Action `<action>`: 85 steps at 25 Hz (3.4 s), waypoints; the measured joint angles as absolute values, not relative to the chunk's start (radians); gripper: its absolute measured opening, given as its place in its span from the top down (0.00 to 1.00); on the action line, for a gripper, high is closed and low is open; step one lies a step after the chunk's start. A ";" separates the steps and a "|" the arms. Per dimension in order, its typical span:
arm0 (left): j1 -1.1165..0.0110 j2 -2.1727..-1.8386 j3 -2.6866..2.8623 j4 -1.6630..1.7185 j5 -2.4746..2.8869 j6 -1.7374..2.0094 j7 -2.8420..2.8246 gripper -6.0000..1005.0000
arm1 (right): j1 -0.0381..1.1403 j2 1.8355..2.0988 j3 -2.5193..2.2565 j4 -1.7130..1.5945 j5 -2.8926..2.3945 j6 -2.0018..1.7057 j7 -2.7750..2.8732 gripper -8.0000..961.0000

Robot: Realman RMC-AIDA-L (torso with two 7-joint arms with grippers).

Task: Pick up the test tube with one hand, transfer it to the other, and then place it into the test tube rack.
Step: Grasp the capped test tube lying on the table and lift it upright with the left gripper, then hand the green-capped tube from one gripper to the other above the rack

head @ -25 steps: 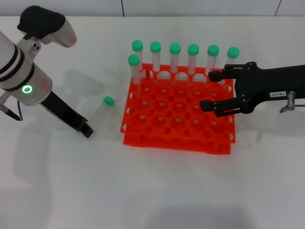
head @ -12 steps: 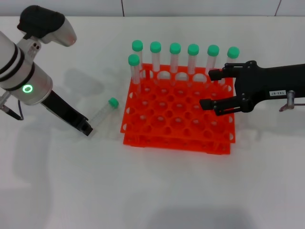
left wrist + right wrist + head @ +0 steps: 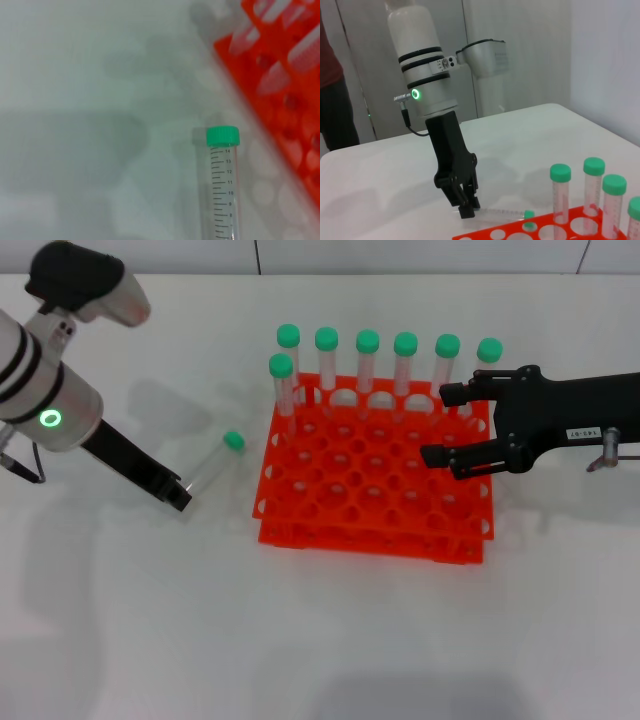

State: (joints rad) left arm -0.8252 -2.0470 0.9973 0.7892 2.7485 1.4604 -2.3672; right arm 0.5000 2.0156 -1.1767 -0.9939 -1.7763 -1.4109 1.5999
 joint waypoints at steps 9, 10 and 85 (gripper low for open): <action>-0.667 -2.025 0.872 1.003 2.487 1.478 -2.278 0.81 | 0.493 2.016 -1.176 -0.995 -1.752 -1.411 1.599 0.11; -0.636 -2.025 0.836 1.040 2.431 1.484 -2.252 0.81 | 0.493 2.016 -1.176 -0.995 -1.752 -1.411 1.599 0.11; -0.725 -2.050 0.954 0.709 1.824 1.416 -1.542 0.77 | 0.464 2.011 -1.063 -1.039 -1.557 -1.449 1.554 0.12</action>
State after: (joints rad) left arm -0.7245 -2.0502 0.9542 0.7087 1.8245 1.4160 -1.5418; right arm 0.4643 2.0112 -1.0630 -1.0387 -1.5565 -1.4494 1.5545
